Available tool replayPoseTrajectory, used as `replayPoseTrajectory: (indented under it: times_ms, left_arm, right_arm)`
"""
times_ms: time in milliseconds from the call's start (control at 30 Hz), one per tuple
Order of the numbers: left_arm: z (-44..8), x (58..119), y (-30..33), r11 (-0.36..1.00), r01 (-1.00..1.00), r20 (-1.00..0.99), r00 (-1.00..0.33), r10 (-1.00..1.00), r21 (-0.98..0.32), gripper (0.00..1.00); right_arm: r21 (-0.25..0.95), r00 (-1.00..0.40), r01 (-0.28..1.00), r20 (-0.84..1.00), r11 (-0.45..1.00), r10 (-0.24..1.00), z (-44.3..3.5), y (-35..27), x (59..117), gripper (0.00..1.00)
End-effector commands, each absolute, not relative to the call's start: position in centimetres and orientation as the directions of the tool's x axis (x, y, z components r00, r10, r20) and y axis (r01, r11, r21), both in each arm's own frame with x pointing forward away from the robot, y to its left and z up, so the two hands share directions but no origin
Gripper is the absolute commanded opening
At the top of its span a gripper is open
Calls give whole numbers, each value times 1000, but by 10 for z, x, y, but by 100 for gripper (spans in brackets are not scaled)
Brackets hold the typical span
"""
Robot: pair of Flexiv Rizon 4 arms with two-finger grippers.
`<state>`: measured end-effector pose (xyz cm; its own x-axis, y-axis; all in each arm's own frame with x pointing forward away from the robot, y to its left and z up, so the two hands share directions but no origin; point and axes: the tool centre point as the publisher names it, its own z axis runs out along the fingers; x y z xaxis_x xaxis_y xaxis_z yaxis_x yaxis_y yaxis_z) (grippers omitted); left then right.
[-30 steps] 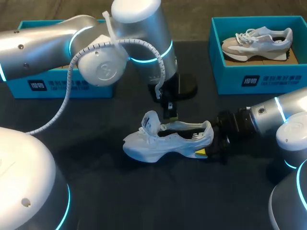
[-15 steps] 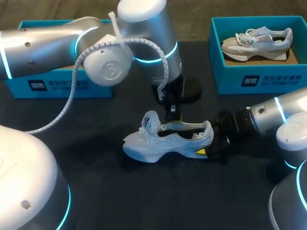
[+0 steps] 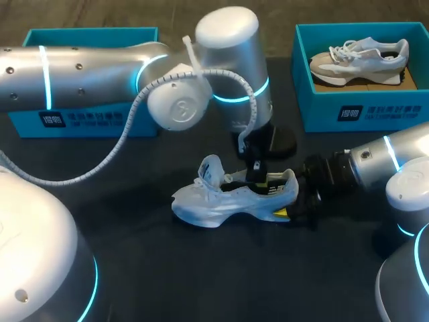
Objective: Take the shoe out of the shoebox, open the shoe tongue, remove and reinsert the insole, then place the shoe into the shoebox
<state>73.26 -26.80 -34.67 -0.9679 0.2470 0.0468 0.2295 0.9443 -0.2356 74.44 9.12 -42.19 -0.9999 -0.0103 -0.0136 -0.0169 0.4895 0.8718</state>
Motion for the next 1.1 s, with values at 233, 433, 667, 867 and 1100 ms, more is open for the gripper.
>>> replayPoseTrajectory:
  times_ms: [233, 433, 667, 867, 1100]
  left_arm:
    - [-372, 726, -267, 945, 228, 65, -966, 250, -236, 0]
    - [-380, 723, -265, 944, 227, 75, -965, 251, -241, 0]
    - [-385, 723, -266, 944, 227, 86, -963, 254, -241, 18]
    - [-395, 725, -267, 941, 241, 79, -961, 266, -237, 22]
    - [-408, 725, -269, 933, 265, 47, -958, 284, -244, 25]
  right_arm:
    - [871, -1000, -16, -14, 492, -9, -423, 93, 744, 0]
    - [871, -1000, -16, -14, 492, -9, -423, 93, 744, 0]
    - [871, -1000, -16, -14, 492, -9, -423, 93, 744, 0]
    - [871, -1000, -16, -14, 492, -9, -423, 93, 744, 0]
    - [871, -1000, -16, -14, 492, -9, -423, 93, 744, 0]
